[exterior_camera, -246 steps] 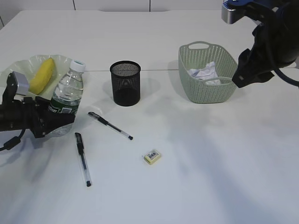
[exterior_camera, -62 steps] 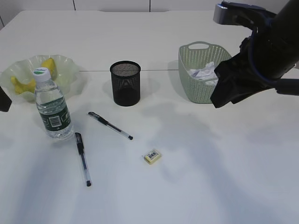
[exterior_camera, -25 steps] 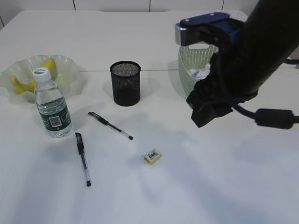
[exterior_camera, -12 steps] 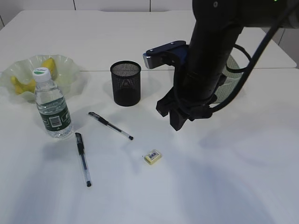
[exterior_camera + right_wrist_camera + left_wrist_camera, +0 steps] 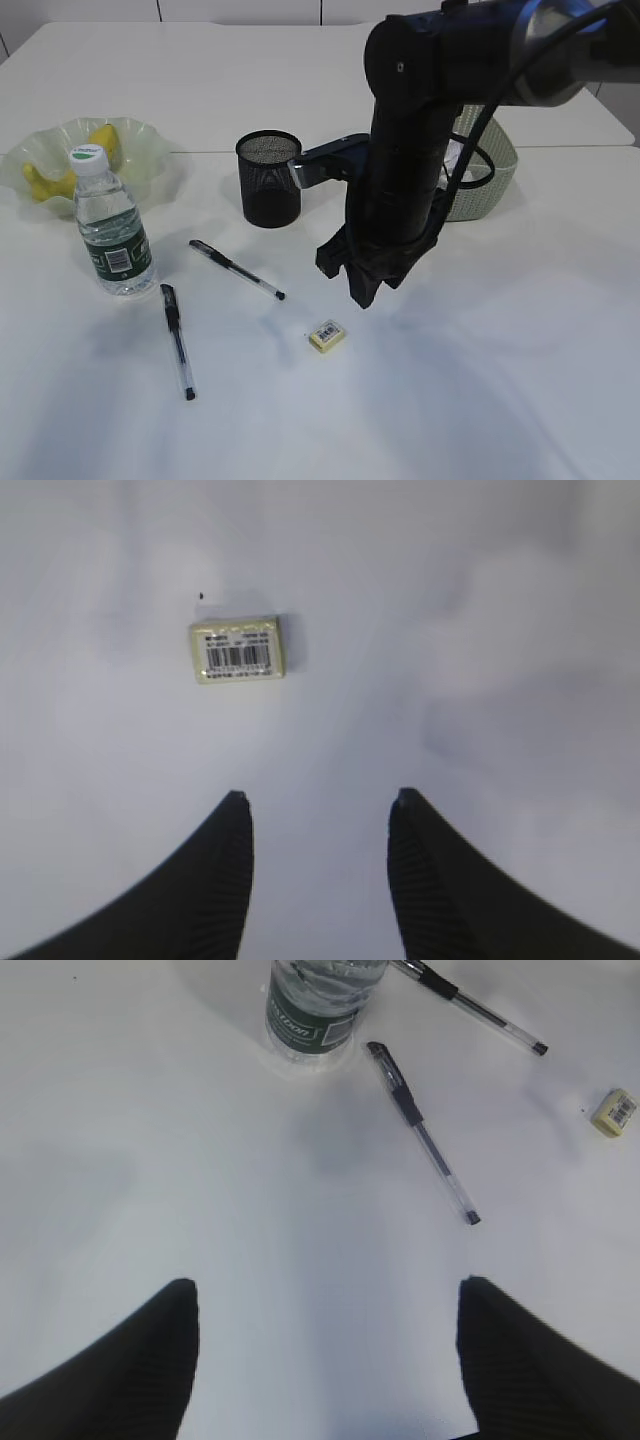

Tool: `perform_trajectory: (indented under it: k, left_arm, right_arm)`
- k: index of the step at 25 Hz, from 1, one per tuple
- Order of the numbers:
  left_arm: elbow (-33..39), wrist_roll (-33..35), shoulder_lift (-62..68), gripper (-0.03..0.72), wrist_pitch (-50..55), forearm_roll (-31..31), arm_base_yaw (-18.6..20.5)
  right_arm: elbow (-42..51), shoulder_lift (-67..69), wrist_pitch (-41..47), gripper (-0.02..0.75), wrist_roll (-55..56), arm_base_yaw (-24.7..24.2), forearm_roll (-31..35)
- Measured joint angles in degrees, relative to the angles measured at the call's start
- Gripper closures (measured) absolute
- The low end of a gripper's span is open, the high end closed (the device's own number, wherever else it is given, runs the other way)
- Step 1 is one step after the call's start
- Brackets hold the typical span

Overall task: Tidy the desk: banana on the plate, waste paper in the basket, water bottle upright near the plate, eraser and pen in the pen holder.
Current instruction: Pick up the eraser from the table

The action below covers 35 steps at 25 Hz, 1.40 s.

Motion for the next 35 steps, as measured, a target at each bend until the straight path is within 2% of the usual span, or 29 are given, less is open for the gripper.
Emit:
perform_trajectory:
  k: [6, 13, 35]
  left_arm:
    - [0.00, 0.00, 0.00, 0.112, 0.00, -0.65, 0.00]
    - [0.00, 0.00, 0.00, 0.112, -0.34, -0.78, 0.00]
    - [0.00, 0.00, 0.00, 0.112, -1.86, -1.00, 0.00]
  right_arm:
    - [-0.49, 1.76, -1.80, 0.399, -2.70, 2.35, 2.50]
    - [-1.08, 5.12, -3.60, 0.307, -3.44, 3.64, 2.40]
    - [-2.25, 9.78, -5.72, 0.294, -3.52, 3.72, 1.86]
